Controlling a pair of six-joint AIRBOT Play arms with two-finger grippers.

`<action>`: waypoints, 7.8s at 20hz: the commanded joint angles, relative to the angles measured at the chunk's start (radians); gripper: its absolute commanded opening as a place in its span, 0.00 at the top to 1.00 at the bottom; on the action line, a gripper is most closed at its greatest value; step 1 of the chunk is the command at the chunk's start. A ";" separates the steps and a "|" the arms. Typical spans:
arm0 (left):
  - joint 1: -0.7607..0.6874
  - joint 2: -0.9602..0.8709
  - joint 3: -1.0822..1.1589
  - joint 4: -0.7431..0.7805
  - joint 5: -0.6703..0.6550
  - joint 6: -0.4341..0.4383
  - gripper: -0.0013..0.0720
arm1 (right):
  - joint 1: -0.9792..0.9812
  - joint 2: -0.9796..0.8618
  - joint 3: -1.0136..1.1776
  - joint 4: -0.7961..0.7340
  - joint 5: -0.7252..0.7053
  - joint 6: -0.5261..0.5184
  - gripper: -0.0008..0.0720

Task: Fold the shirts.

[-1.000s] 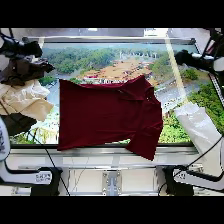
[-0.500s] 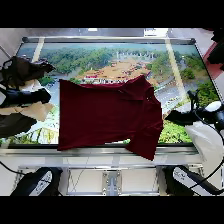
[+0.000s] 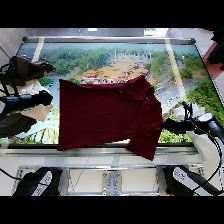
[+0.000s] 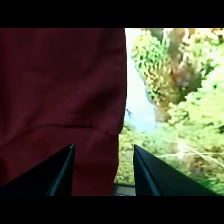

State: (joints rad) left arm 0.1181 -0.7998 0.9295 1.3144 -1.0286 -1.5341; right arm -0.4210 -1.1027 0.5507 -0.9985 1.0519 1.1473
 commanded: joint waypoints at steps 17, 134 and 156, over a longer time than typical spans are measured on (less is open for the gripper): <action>0.000 0.005 -0.014 0.034 -0.098 -0.038 0.03 | 0.001 -0.027 -0.105 0.348 -0.117 -0.154 0.95; -0.093 -0.836 0.376 0.317 -0.024 -0.033 0.10 | 0.420 -0.351 0.449 -0.198 -0.154 0.145 0.55; -0.094 -0.435 0.371 0.149 -0.126 0.016 0.10 | 0.377 0.234 -0.276 0.020 0.116 0.290 0.35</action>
State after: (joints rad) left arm 0.0242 -1.2377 1.3006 1.5066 -1.1503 -1.5311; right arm -0.0429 -0.8734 0.3614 -1.0405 1.2354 1.4448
